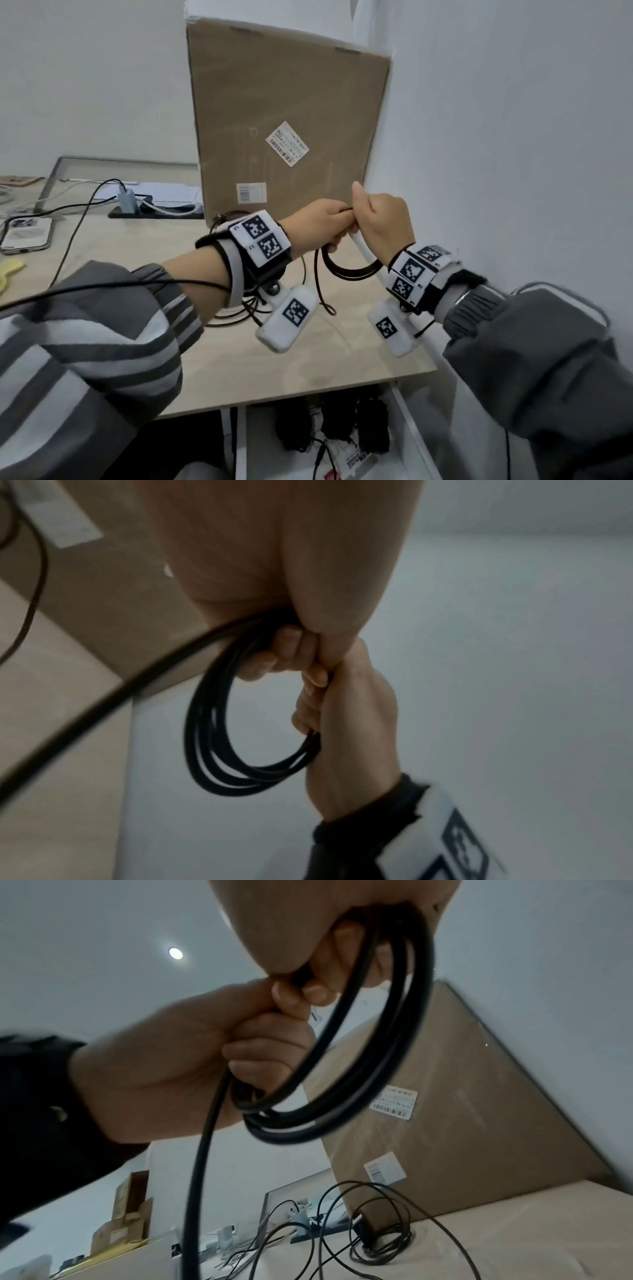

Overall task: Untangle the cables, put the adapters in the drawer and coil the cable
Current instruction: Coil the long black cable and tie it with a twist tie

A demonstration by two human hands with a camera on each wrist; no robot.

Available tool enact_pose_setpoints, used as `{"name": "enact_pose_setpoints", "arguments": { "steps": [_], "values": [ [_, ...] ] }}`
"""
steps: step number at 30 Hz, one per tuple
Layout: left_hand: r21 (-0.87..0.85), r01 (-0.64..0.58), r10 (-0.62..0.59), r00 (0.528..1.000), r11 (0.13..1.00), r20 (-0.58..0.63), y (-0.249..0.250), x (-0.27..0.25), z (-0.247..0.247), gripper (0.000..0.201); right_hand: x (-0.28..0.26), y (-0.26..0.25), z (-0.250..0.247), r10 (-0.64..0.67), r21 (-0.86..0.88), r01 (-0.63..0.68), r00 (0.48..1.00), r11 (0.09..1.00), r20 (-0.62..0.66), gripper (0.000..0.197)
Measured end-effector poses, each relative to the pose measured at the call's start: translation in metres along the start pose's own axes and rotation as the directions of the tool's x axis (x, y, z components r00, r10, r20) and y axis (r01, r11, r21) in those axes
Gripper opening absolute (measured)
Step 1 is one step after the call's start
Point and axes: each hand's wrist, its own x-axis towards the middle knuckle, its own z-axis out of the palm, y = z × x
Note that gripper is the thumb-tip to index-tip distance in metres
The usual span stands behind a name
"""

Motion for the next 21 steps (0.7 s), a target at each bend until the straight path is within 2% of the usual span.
{"name": "enact_pose_setpoints", "arguments": {
  "steps": [2, 4, 6, 7, 9, 10, 12, 13, 15, 17, 18, 19, 21],
  "values": [
    [-0.175, 0.032, -0.038, 0.999, 0.984, -0.028, -0.009, -0.002, 0.006, 0.027, 0.002, 0.005, 0.003, 0.075, 0.057, -0.071, 0.995, 0.996, -0.066, 0.063],
    [-0.379, 0.053, -0.051, 0.999, 0.924, 0.015, -0.016, -0.006, 0.008, 0.029, 0.004, 0.01, 0.005, 0.239, 0.112, -0.225, 0.963, 0.968, -0.128, 0.061],
    [-0.529, 0.052, -0.031, 0.998, 0.847, 0.048, -0.019, -0.009, 0.009, 0.034, 0.006, 0.016, 0.011, 0.405, 0.27, -0.346, 0.89, 0.899, -0.211, 0.058],
    [-0.576, 0.049, -0.028, 0.999, 0.816, 0.045, -0.019, -0.011, 0.011, 0.036, 0.006, 0.019, 0.015, 0.503, 0.394, -0.393, 0.833, 0.831, -0.23, 0.056],
    [-0.599, 0.052, -0.054, 0.998, 0.799, 0.015, -0.013, -0.011, 0.017, 0.035, 0.002, 0.022, 0.021, 0.665, 0.61, -0.463, 0.733, 0.642, -0.144, 0.051],
    [-0.559, 0.043, -0.073, 0.997, 0.828, -0.032, -0.01, -0.01, 0.018, 0.034, -0.001, 0.023, 0.024, 0.694, 0.669, -0.493, 0.719, 0.556, -0.047, 0.05],
    [-0.412, 0.027, -0.088, 0.988, 0.911, -0.13, -0.006, -0.007, 0.012, 0.033, -0.006, 0.022, 0.024, 0.649, 0.702, -0.556, 0.74, 0.445, 0.174, 0.051],
    [-0.333, 0.034, -0.086, 0.986, 0.942, -0.144, -0.004, -0.007, 0.007, 0.033, -0.008, 0.02, 0.019, 0.598, 0.68, -0.59, 0.754, 0.436, 0.271, 0.053],
    [-0.162, 0.062, -0.078, 0.992, 0.985, -0.095, 0.0, -0.008, -0.001, 0.032, -0.006, 0.017, 0.005, 0.468, 0.607, -0.641, 0.764, 0.47, 0.445, 0.062],
    [0.047, 0.087, -0.087, 0.996, 0.995, 0.002, 0.005, -0.009, -0.002, 0.033, -0.002, 0.012, -0.007, 0.366, 0.506, -0.671, 0.73, 0.542, 0.577, 0.069],
    [0.117, 0.081, -0.086, 0.996, 0.99, 0.038, 0.008, -0.009, -0.001, 0.033, 0.0, 0.009, -0.009, 0.352, 0.459, -0.667, 0.721, 0.587, 0.598, 0.068],
    [0.132, 0.07, -0.078, 0.995, 0.989, 0.057, 0.011, -0.009, -0.001, 0.034, 0.0, 0.005, -0.01, 0.356, 0.441, -0.646, 0.736, 0.623, 0.576, 0.065],
    [0.024, 0.044, -0.046, 0.997, 0.999, 0.056, 0.01, -0.009, -0.001, 0.034, -0.001, -0.001, -0.006, 0.391, 0.467, -0.565, 0.819, 0.68, 0.421, 0.061]
  ]
}}
